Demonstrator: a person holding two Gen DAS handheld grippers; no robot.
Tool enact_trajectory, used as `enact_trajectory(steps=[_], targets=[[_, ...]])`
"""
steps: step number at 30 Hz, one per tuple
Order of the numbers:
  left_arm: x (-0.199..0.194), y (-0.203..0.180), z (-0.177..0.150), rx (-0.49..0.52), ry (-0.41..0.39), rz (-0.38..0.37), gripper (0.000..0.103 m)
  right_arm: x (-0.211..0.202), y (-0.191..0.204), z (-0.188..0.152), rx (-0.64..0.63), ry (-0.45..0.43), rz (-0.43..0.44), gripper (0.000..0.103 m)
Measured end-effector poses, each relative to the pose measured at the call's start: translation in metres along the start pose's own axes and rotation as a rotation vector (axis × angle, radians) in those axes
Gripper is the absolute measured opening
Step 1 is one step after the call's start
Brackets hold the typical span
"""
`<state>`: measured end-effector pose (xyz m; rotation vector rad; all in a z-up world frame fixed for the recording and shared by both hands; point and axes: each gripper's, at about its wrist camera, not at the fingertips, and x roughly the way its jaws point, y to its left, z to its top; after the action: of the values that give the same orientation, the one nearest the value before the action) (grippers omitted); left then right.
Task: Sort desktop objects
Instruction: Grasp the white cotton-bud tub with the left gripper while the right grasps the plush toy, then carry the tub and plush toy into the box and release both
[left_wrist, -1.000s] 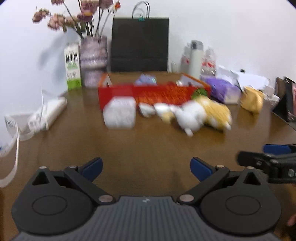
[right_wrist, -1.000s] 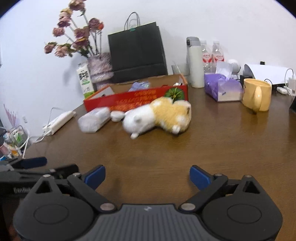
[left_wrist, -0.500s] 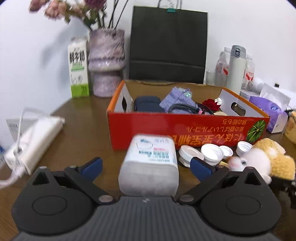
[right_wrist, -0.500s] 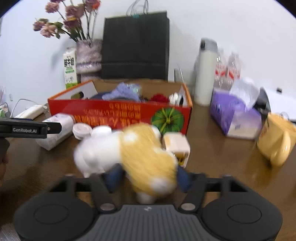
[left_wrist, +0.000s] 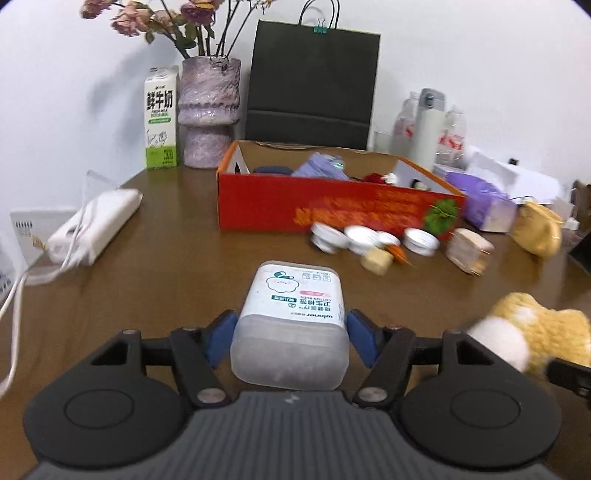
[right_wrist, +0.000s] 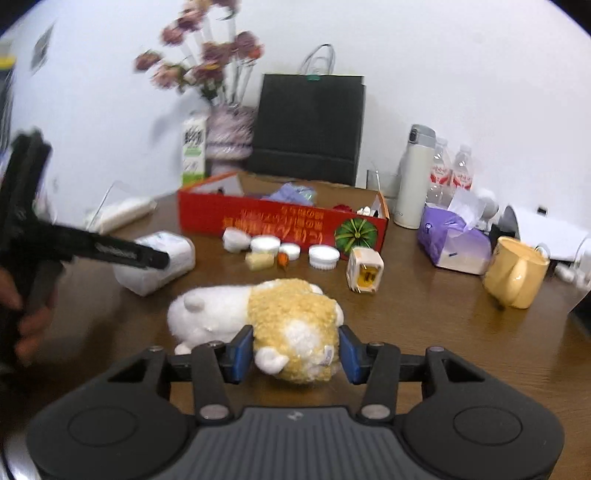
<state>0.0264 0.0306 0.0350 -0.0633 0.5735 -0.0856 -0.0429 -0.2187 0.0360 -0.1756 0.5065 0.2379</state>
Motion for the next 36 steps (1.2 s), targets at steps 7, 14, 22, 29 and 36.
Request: enact_trajectory(steps=[7,14,22,29,36], targets=[[-0.053,-0.017,-0.036,0.039,-0.016,-0.015,0.068,-0.04,-0.003,-0.003,0.084,-0.036,-0.026,0.044],[-0.051,-0.024,-0.034,0.068,-0.034,-0.031,0.07,-0.001,-0.007,0.042,0.131,-0.009,-0.024,0.037],[-0.036,-0.021,-0.035,0.088,-0.011,-0.055,0.094,0.057,-0.013,0.037,0.217,0.14,-0.003,0.067],[-0.021,-0.008,-0.03,-0.003,0.046,-0.097,0.068,0.052,-0.017,0.018,0.279,0.217,0.043,0.064],[-0.052,-0.021,-0.043,0.05,0.053,-0.061,0.082,0.027,-0.011,0.019,0.264,0.192,0.111,0.066]])
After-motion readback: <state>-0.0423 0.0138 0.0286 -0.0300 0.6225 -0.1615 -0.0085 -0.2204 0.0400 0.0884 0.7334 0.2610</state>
